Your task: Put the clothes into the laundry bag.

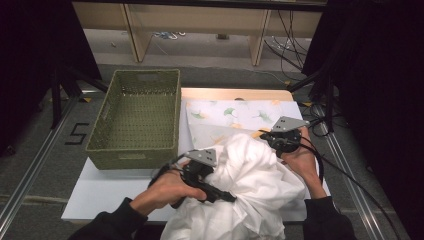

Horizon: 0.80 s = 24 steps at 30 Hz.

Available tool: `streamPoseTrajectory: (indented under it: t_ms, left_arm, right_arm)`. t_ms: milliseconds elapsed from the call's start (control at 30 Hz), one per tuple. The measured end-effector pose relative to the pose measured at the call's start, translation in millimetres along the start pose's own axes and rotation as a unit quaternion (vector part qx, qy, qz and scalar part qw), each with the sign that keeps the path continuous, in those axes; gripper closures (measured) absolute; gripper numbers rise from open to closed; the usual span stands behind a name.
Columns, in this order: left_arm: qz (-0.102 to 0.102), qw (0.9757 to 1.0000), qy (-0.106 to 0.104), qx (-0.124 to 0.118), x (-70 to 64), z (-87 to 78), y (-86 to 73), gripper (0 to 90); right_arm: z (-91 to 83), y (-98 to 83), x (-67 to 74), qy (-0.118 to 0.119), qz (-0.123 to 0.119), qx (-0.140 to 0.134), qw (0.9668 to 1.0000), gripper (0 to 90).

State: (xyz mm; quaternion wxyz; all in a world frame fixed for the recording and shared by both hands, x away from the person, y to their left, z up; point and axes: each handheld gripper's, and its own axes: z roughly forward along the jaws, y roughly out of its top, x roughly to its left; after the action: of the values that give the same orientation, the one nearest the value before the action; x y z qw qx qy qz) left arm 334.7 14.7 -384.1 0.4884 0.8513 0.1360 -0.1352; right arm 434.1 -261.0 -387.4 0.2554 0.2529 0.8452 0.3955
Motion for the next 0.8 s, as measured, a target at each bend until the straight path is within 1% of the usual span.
streamPoseTrajectory:
  t_ms: [33, 67, 100, 133, 167, 200, 233, 267, 300, 333, 367, 400, 433, 467, 500, 533, 567, 600, 633, 667, 700, 733, 767, 800]
  left_arm:
    - [0.003, 0.9999, -0.011, 0.010, 5.7, 13.7, -3.4, 58.0]
    - [-0.008, 0.9997, -0.016, 0.018, 8.1, 22.4, -5.7, 58.0]
    - [-0.012, 0.9995, -0.021, 0.022, 11.1, 30.3, -7.3, 58.0]
    - [-0.007, 0.9995, -0.020, 0.023, 16.3, 37.7, -8.6, 58.0]
    - [-0.024, 0.9990, -0.019, 0.031, 17.8, 41.4, -9.0, 57.9]
    - [-0.026, 0.9990, -0.017, 0.031, 22.4, 45.6, -9.1, 57.9]
    - [-0.036, 0.9989, -0.013, 0.026, 26.8, 48.1, -8.7, 57.9]
    - [-0.051, 0.9984, 0.002, 0.024, 34.1, 47.6, -6.2, 57.9]
    - [-0.059, 0.9979, 0.012, 0.023, 37.9, 45.7, -4.7, 57.8]
    - [-0.059, 0.9979, 0.012, 0.023, 37.9, 45.7, -4.7, 57.9]
    - [-0.064, 0.9976, 0.022, 0.018, 42.4, 43.7, -3.4, 57.8]
    - [-0.063, 0.9963, 0.054, 0.021, 49.8, 37.2, -1.7, 57.9]
    - [-0.063, 0.9963, 0.054, 0.021, 49.8, 37.2, -1.7, 57.9]
    - [-0.064, 0.9954, 0.068, 0.020, 54.5, 31.4, -0.9, 57.9]
    - [-0.067, 0.9937, 0.087, 0.020, 57.3, 25.2, -0.3, 58.2]
    - [-0.067, 0.9937, 0.087, 0.020, 57.3, 25.2, -0.3, 58.2]
    - [-0.059, 0.9928, 0.102, 0.025, 59.7, 21.9, 0.6, 58.2]
    - [-0.066, 0.9914, 0.110, 0.024, 61.1, 19.2, 1.3, 58.2]
    - [-0.068, 0.9900, 0.122, 0.021, 63.9, 14.4, 3.7, 58.3]
    - [-0.068, 0.9900, 0.122, 0.021, 63.9, 14.4, 3.7, 58.3]
    - [-0.064, 0.9891, 0.131, 0.022, 64.0, 11.5, 6.5, 58.3]
    - [-0.065, 0.9888, 0.133, 0.020, 62.5, 11.7, 8.5, 58.4]
    - [-0.057, 0.9894, 0.131, 0.023, 61.0, 14.0, 10.7, 58.4]
    - [-0.050, 0.9908, 0.122, 0.032, 61.7, 25.4, 13.4, 58.3]
  right_arm:
    - [-2.0, 0.8, -0.2, -0.006, -0.005, 0.000, 1.0000, 89.8]
    - [-3.2, 1.9, 1.1, -0.001, -0.001, -0.004, 1.0000, 89.8]
    - [-5.5, 3.1, 0.8, -0.006, -0.006, -0.007, 0.9999, 89.8]
    - [-6.3, 4.0, 1.5, 0.000, -0.002, -0.009, 1.0000, 89.8]
    - [-8.0, 5.1, 1.8, -0.001, -0.003, -0.011, 0.9999, 89.8]
    - [-9.8, 6.0, 2.2, 0.000, -0.004, -0.009, 1.0000, 89.8]
    - [-10.5, 7.1, 2.8, 0.001, -0.010, -0.015, 0.9998, 89.8]
    - [-13.8, 9.7, 4.5, 0.001, -0.016, -0.019, 0.9997, 89.8]
    - [-15.3, 10.6, 5.6, 0.002, -0.014, -0.019, 0.9997, 89.9]
    - [-15.3, 10.6, 5.6, 0.002, -0.014, -0.019, 0.9997, 89.9]
    - [-18.0, 13.6, 7.0, 0.001, -0.020, -0.022, 0.9996, 89.8]
    - [-19.2, 14.4, 7.8, 0.001, -0.020, -0.022, 0.9996, 89.9]
    - [-19.2, 14.4, 7.8, 0.001, -0.020, -0.022, 0.9996, 89.9]
    - [-20.1, 15.5, 8.5, 0.003, -0.024, -0.024, 0.9994, 89.8]
    - [-21.6, 17.1, 11.0, 0.006, -0.025, -0.026, 0.9993, 89.8]
    - [-21.6, 17.1, 11.0, 0.006, -0.025, -0.026, 0.9993, 89.8]
    - [-21.9, 17.6, 11.7, 0.006, -0.026, -0.027, 0.9993, 89.8]
    - [-22.6, 18.8, 13.5, 0.007, -0.024, -0.027, 0.9993, 89.9]
    - [-24.3, 21.9, 16.6, 0.009, -0.030, -0.029, 0.9991, 89.8]
    - [-24.3, 21.9, 16.6, 0.009, -0.030, -0.029, 0.9991, 89.8]
    - [-25.6, 23.9, 18.0, 0.009, -0.035, -0.033, 0.9988, 89.9]
    - [-27.7, 26.4, 20.4, 0.009, -0.035, -0.037, 0.9987, 89.9]
    - [-30.1, 29.6, 22.6, 0.009, -0.037, -0.043, 0.9984, 89.9]
    - [-30.7, 30.6, 22.9, 0.009, -0.038, -0.044, 0.9982, 89.9]
